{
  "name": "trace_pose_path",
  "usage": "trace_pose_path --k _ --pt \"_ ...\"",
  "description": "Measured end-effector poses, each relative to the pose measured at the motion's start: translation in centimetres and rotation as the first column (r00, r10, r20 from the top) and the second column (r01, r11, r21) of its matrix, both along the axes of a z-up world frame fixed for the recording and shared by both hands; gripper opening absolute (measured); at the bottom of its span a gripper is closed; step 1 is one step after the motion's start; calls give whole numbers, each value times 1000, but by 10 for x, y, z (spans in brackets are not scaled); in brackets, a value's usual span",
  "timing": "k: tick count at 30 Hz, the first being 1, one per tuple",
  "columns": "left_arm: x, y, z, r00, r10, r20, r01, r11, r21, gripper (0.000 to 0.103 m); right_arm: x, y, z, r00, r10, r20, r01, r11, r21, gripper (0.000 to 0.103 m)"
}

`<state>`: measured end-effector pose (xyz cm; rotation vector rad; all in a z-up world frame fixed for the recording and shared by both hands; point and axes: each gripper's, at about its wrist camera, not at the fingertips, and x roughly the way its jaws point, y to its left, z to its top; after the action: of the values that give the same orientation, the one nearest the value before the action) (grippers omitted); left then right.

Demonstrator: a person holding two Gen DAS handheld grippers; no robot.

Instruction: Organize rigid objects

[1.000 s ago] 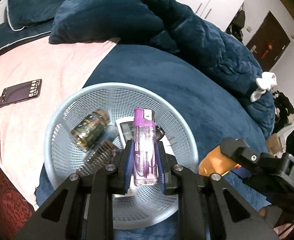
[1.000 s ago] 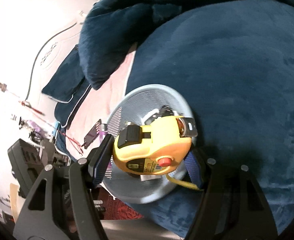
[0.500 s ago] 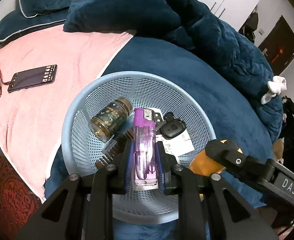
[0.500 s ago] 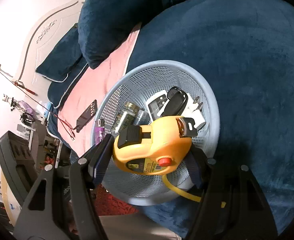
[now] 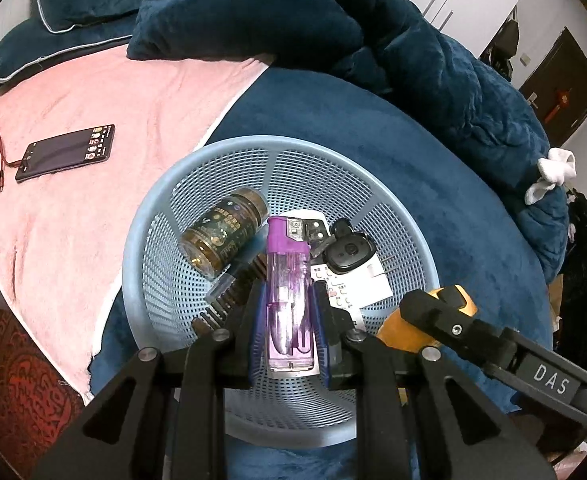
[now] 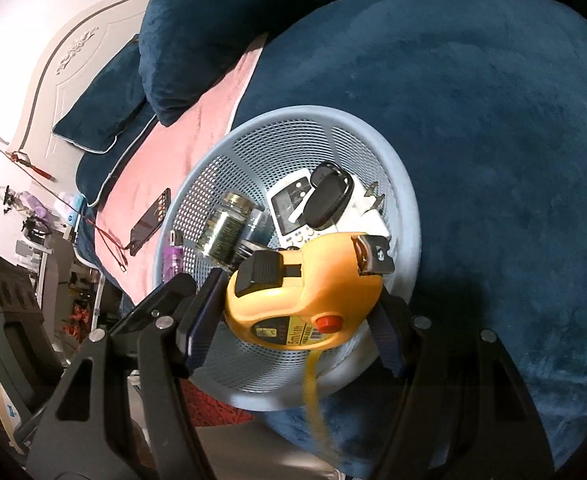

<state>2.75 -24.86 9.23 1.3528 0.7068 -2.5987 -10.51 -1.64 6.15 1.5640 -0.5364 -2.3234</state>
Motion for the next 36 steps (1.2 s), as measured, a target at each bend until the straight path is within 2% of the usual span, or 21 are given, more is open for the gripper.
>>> trace_pose_path --k 3,4,6,7,8,9,10,13,15,20,27,36 --pt "0 -1 0 1000 5 -5 -5 1000 7 21 -2 2 -1 1000 -9 3 9 1000 -21 70" --pt "-1 -1 0 1000 6 -3 -6 1000 10 26 -2 4 0 1000 -20 -6 20 999 -50 70" --pt "0 -3 -1 1000 15 -4 -15 1000 12 54 -3 10 5 999 -33 -37 29 995 -97 70" --pt "1 -4 0 1000 27 -8 -27 1000 11 79 -3 11 10 998 -34 -55 28 995 -98 70" --pt "2 -5 0 999 35 -11 -35 999 9 88 -3 12 13 997 -34 -67 28 995 -91 72" --pt "3 -6 1 999 43 -14 -43 999 4 100 -3 12 15 997 -34 -73 28 996 -84 78" --pt "5 -7 2 999 52 -10 -52 999 -11 102 -2 13 16 997 -37 -75 31 997 -76 85" --pt "6 -7 4 998 60 14 -59 996 -65 102 -1 12 15 997 -39 -69 34 998 -61 99" --pt "9 -6 4 998 65 23 -62 992 -109 102 0 10 13 998 -29 -61 27 999 -38 102" --pt "14 -9 1 996 72 44 -66 990 -128 102 6 -1 14 995 30 -90 -24 998 65 103" --pt "16 -9 -2 995 80 54 -71 988 -139 102 16 -15 17 984 111 -138 -79 973 217 103" --pt "18 -3 -6 992 72 99 -52 981 -187 102 17 -13 9 990 99 -97 -69 959 275 103"
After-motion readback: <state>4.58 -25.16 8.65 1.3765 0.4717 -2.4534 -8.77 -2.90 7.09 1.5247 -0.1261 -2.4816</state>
